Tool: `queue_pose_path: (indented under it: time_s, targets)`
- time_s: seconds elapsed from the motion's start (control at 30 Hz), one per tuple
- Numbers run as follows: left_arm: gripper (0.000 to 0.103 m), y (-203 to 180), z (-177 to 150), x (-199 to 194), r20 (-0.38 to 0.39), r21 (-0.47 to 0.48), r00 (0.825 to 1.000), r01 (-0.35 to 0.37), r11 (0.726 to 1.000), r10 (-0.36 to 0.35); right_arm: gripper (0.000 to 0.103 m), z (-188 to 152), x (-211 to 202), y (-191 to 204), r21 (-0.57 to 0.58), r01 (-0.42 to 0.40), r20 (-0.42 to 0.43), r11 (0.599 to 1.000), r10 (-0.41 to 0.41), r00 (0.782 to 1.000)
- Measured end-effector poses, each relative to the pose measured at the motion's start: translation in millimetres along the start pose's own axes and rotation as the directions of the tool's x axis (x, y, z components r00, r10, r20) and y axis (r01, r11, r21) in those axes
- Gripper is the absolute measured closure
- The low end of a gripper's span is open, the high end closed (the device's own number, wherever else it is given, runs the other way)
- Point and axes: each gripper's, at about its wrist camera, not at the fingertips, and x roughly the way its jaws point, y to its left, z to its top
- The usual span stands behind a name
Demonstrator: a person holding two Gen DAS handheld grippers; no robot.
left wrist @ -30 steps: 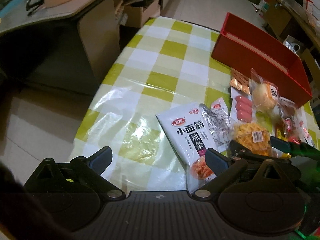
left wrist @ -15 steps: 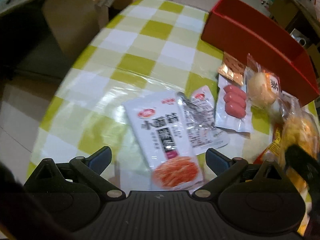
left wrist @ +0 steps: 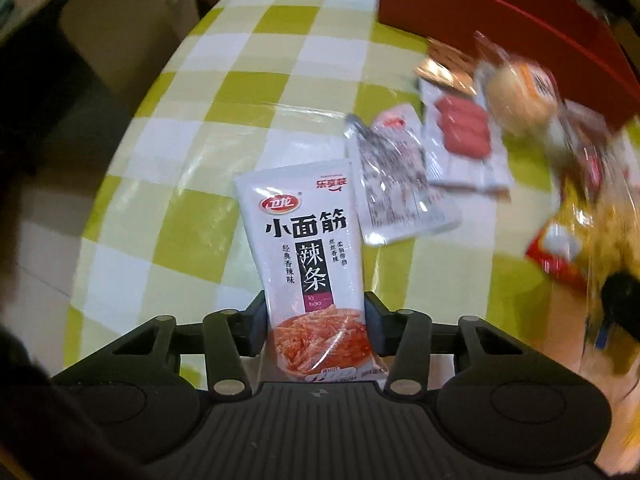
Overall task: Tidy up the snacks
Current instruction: 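Carry both snacks into the red box and open both tools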
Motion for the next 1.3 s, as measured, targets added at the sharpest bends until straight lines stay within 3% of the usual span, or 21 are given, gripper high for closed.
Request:
queue_pose_path:
  time_s: [0.1,0.4,0.57,0.77,0.9,1.13,1.3]
  targets:
    - [0.051,-7,-10,-13,0.027,0.05,1.0,-0.001,0.999,-0.001,0.02,-4,-16,-5,-0.001,0.024,0.027,1.0,-0.024,0.999]
    - [0.054,-7,-46,-61,0.119,0.121,0.989,0.074,0.99,-0.088,0.02,-33,-59,2,0.025,0.13,0.062,0.991,-0.131,0.989]
    - [0.054,-6,-44,-87,0.2,0.147,0.963,0.152,0.977,-0.18,0.02,-23,-77,27,0.019,0.171,0.124,0.985,-0.172,0.977]
    - [0.054,-13,4,-82,0.231,0.102,0.948,0.199,0.975,-0.218,0.02,6,-46,12,0.056,0.172,0.146,0.984,-0.178,0.973]
    - [0.054,-32,41,-80,0.29,0.107,0.939,0.163,0.981,-0.187,0.02,41,-20,-11,0.104,0.149,0.139,0.983,-0.163,0.977]
    - [0.054,-68,112,-65,0.337,0.115,0.927,0.135,0.984,-0.166,0.02,103,17,-44,0.127,0.186,0.196,0.974,-0.208,0.958]
    - [0.054,-88,148,-56,0.413,0.138,0.905,0.048,0.989,-0.101,0.02,134,44,-62,0.125,0.22,0.214,0.967,-0.243,0.946]
